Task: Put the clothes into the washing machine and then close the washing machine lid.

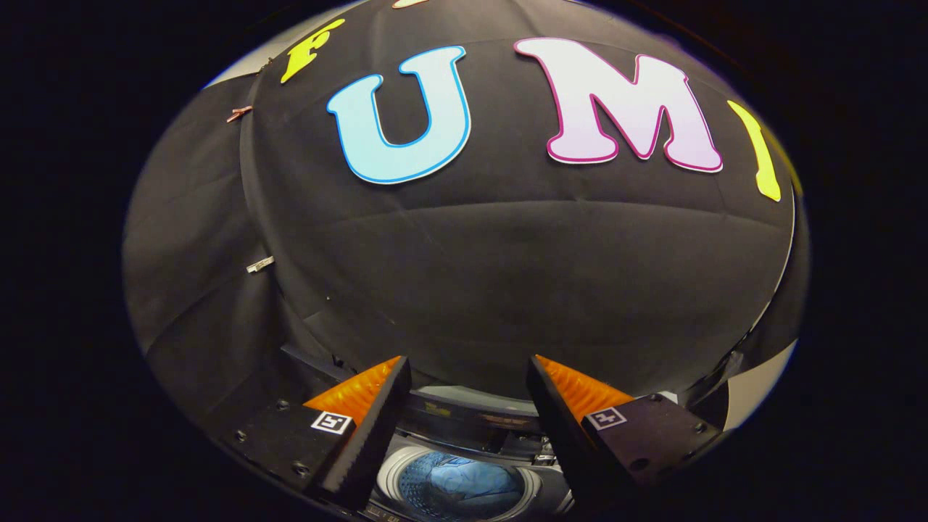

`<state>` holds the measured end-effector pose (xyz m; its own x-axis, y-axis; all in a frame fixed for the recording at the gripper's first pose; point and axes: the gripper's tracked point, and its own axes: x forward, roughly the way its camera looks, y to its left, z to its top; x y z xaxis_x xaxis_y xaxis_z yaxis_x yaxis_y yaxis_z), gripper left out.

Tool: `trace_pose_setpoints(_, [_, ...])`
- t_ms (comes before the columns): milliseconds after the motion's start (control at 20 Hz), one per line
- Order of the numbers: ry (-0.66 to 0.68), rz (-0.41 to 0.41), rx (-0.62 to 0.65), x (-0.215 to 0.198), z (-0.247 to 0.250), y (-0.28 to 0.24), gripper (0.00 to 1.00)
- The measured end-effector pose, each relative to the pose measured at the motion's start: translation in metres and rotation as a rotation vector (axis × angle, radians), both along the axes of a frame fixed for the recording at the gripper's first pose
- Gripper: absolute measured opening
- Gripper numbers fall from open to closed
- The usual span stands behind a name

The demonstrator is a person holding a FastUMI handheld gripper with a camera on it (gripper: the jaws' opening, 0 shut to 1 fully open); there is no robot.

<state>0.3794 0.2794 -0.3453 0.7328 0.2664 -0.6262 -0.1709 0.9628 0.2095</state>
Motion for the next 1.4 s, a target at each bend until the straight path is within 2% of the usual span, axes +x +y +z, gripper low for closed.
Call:
trace_pose_setpoints(800, [0.077, 0.023, 0.002, -0.090, 0.003, 0.010, 1.00])
trace_pose_setpoints(1400, [0.149, 0.042, -0.002, -0.123, -0.006, 0.017, 0.99])
